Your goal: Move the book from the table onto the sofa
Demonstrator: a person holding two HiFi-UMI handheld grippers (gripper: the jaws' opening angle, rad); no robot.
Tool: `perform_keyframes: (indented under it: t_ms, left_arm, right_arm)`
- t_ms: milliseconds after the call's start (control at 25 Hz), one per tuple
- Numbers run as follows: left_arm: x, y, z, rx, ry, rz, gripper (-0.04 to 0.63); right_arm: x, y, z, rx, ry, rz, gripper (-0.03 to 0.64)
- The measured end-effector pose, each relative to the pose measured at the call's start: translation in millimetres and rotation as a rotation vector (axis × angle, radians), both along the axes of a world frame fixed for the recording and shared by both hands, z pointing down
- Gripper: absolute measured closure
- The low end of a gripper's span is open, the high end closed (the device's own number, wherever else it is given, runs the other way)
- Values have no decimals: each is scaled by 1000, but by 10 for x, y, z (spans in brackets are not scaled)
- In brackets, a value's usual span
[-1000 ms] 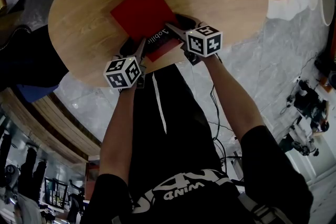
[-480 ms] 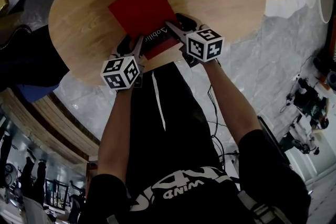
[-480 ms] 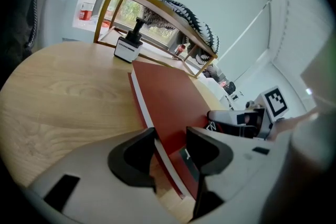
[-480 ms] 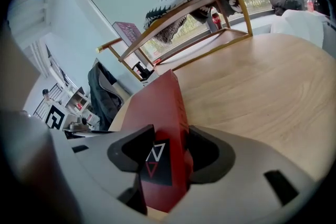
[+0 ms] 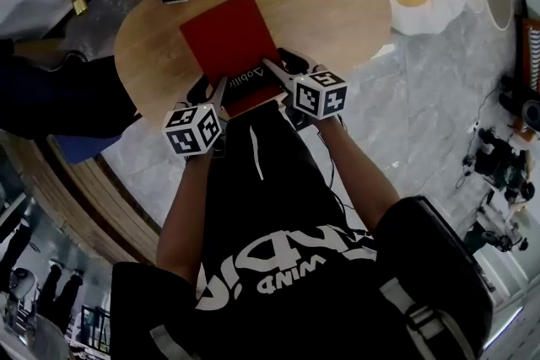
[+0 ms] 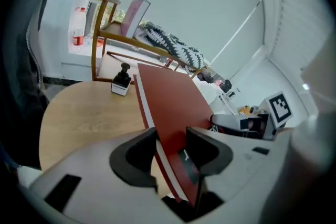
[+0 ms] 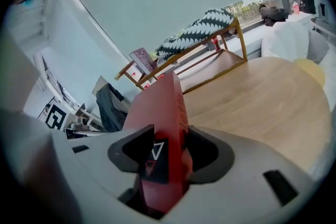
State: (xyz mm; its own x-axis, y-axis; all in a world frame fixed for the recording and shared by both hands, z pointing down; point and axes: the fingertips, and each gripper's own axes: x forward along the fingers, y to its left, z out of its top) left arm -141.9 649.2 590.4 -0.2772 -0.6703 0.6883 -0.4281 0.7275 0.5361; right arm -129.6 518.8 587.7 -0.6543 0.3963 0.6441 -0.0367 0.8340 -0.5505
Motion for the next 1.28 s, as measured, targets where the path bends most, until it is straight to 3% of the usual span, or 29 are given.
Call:
perform_keyframes:
  t_ms: [360, 720, 1080, 1280]
  left_arm:
    - [214, 55, -1162, 44, -26, 30, 413]
    - [136, -119, -1634, 57, -115, 66, 423]
    - [298, -634, -1780, 101, -139, 229, 433]
    - [606, -1111, -1784, 143, -131, 381, 435]
  right_arm:
    - [367, 82, -1144, -12, -56, 23, 420]
    - [604, 37, -1500, 2, -86, 66, 420]
    - [1033, -333, -1614, 5, -113, 282, 420]
    - [1495, -675, -1662, 37, -125, 464, 420]
